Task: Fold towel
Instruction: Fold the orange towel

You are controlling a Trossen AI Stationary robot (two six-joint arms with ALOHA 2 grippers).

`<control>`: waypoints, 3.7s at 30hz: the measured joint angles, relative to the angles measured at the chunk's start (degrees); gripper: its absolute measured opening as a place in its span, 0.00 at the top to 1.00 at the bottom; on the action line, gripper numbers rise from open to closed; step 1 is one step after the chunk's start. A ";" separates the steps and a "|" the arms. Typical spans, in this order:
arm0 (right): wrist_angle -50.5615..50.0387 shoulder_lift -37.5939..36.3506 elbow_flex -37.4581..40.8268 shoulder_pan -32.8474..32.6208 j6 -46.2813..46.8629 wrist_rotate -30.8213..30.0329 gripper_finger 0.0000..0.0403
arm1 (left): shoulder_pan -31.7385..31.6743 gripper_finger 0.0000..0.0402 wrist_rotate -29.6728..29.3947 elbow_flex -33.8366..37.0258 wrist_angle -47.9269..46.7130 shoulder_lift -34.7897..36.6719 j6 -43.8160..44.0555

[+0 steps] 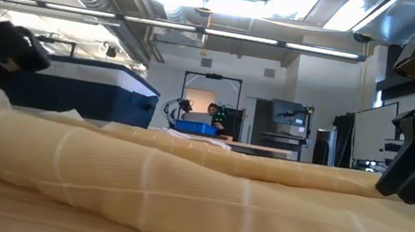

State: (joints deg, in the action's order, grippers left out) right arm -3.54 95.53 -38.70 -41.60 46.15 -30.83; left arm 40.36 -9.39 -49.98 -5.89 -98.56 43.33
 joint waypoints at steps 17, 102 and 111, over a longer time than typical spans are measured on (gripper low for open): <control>0.03 0.00 0.00 0.00 0.00 0.05 0.54 | -3.96 0.91 21.51 -0.04 8.38 0.87 11.85; -37.83 -26.42 -0.19 12.76 0.20 21.44 0.54 | -18.97 0.67 8.32 8.58 -25.29 19.36 0.93; -23.58 -36.53 12.18 11.89 22.32 20.45 0.54 | -14.13 0.67 2.22 19.33 -20.03 34.54 22.40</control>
State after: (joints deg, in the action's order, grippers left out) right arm -27.11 59.00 -26.52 -29.71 68.47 -10.38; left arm 26.23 -7.17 -30.65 -25.92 -64.03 65.73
